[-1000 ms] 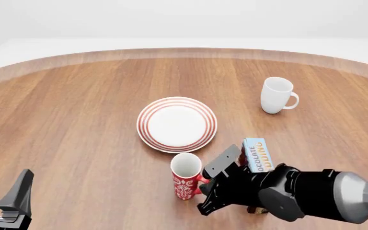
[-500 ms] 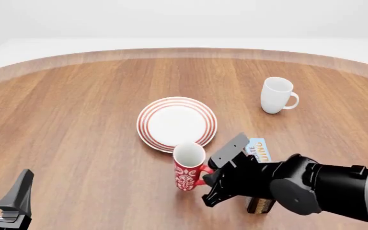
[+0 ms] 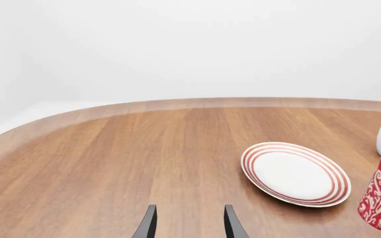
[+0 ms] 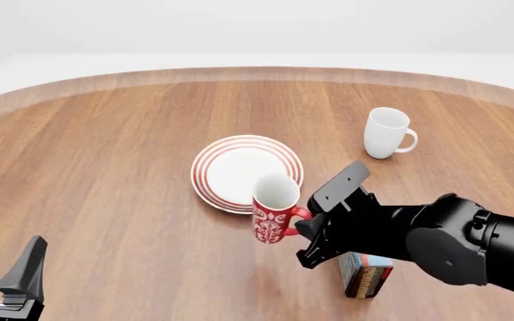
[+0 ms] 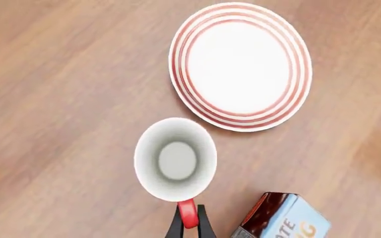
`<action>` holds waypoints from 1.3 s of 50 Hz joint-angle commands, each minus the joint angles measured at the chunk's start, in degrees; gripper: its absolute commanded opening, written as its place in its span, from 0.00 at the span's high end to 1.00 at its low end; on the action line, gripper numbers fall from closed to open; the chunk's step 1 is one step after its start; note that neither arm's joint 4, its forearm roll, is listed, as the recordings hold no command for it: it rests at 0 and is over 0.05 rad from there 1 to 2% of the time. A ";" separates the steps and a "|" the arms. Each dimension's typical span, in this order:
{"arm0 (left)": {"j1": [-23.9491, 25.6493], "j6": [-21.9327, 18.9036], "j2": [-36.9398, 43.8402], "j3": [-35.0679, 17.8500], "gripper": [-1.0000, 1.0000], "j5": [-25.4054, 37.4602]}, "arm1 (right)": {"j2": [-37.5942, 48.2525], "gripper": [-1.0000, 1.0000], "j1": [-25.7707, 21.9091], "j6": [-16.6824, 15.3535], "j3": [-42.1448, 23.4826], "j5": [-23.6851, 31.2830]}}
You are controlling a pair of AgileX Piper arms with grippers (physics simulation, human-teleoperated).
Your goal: Pick up the red mug and put it on the plate
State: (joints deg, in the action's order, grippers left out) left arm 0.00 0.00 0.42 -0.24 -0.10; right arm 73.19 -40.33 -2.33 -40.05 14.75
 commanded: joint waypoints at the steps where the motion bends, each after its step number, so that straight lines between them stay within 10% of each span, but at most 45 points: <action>1: 0.00 0.00 0.00 0.00 0.00 0.00 | -0.54 1.00 2.21 -1.34 -1.38 -0.18; 65: 0.00 0.00 0.00 0.00 0.00 0.00 | 22.57 1.00 9.19 -6.78 -19.51 -10.53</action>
State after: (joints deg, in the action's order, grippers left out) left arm 0.00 0.00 0.42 -0.24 -0.10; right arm 92.63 -32.59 -8.54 -56.61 5.28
